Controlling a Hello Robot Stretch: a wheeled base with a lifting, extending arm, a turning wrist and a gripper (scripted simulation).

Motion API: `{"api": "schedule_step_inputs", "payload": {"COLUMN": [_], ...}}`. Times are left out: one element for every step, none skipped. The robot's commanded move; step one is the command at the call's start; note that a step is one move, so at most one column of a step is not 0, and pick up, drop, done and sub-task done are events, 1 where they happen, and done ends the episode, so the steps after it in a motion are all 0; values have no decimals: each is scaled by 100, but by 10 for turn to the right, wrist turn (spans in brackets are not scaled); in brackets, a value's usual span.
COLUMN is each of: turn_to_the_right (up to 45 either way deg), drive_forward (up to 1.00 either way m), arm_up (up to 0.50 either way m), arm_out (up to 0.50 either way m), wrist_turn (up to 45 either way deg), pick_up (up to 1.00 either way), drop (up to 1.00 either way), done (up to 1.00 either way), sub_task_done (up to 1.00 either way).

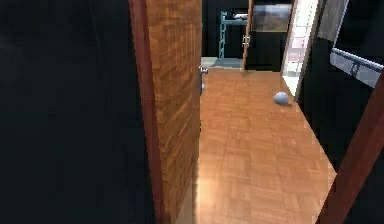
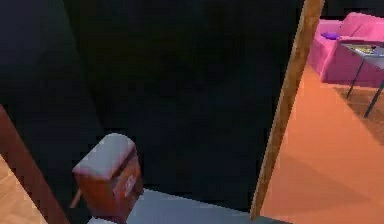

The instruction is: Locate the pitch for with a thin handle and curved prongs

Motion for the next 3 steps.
{"api": "schedule_step_inputs", "payload": {"turn_to_the_right": [150,0,0], "drive_forward": [0,100,100], "arm_up": [0,0,0], "arm_out": [0,0,0], "wrist_turn": [0,0,0], "pick_up": [0,0,0], "drop": [0,0,0], "done": [0,0,0], "sub_task_done": [0,0,0]}}
